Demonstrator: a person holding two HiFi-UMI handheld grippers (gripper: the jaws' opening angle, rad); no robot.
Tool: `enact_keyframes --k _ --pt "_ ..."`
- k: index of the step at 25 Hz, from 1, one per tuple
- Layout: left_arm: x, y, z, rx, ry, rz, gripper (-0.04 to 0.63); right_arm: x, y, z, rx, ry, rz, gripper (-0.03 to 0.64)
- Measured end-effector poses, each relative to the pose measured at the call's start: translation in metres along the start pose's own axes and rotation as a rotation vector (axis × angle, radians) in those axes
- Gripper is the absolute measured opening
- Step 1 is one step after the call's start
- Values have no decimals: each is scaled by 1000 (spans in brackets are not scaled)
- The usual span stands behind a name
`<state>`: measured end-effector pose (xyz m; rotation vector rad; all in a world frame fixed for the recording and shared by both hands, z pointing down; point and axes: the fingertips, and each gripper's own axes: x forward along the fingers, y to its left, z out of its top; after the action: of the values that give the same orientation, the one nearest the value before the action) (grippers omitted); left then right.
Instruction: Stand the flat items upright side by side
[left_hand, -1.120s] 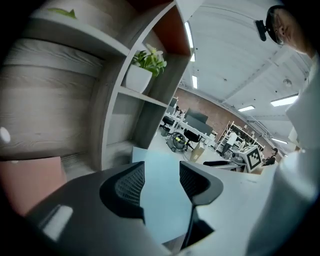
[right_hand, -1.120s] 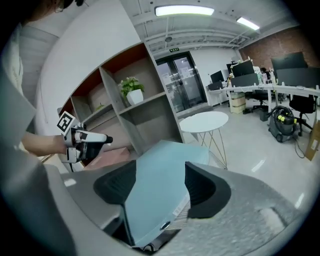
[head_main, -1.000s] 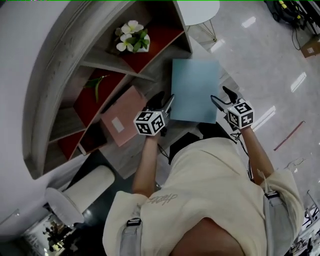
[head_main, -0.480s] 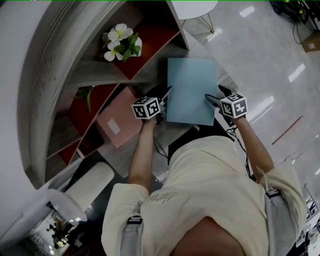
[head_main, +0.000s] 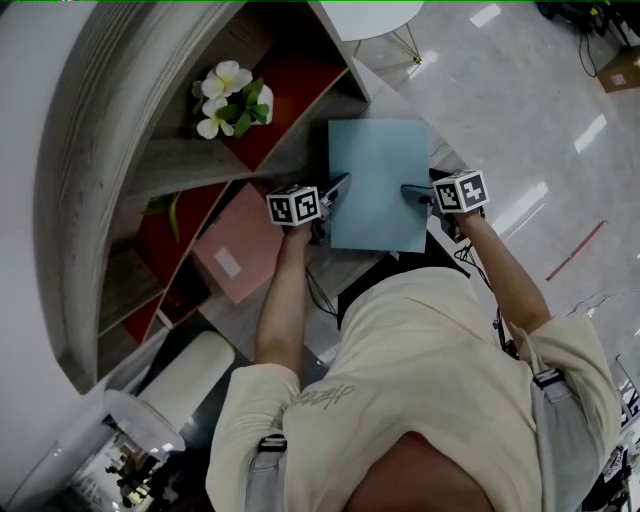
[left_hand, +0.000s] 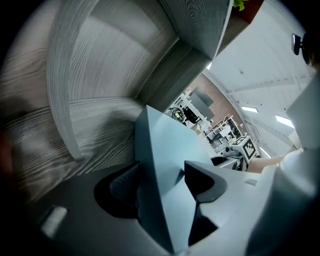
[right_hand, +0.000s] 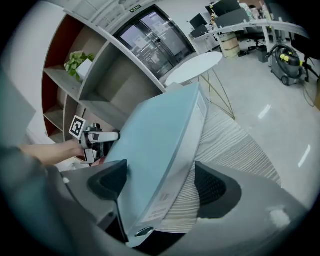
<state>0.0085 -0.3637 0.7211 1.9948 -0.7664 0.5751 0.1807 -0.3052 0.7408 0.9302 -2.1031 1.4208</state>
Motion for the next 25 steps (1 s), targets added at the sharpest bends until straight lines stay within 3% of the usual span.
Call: enact_keyframes --k 6,12,16,25 --pt "8 1 0 -30 14 -20 316 -1 -1 -1 0 31 -6 422" --pt "-1 -3 -1 4 9 32 304 -2 7 1 -43 39 0 386" --pt "-18 -8 3 23 -36 63 302 -8 19 11 -127 -24 -28 341" --pt "-61 -35 13 147 -144 74 296 -32 54 18 -275 -149 -77 330"
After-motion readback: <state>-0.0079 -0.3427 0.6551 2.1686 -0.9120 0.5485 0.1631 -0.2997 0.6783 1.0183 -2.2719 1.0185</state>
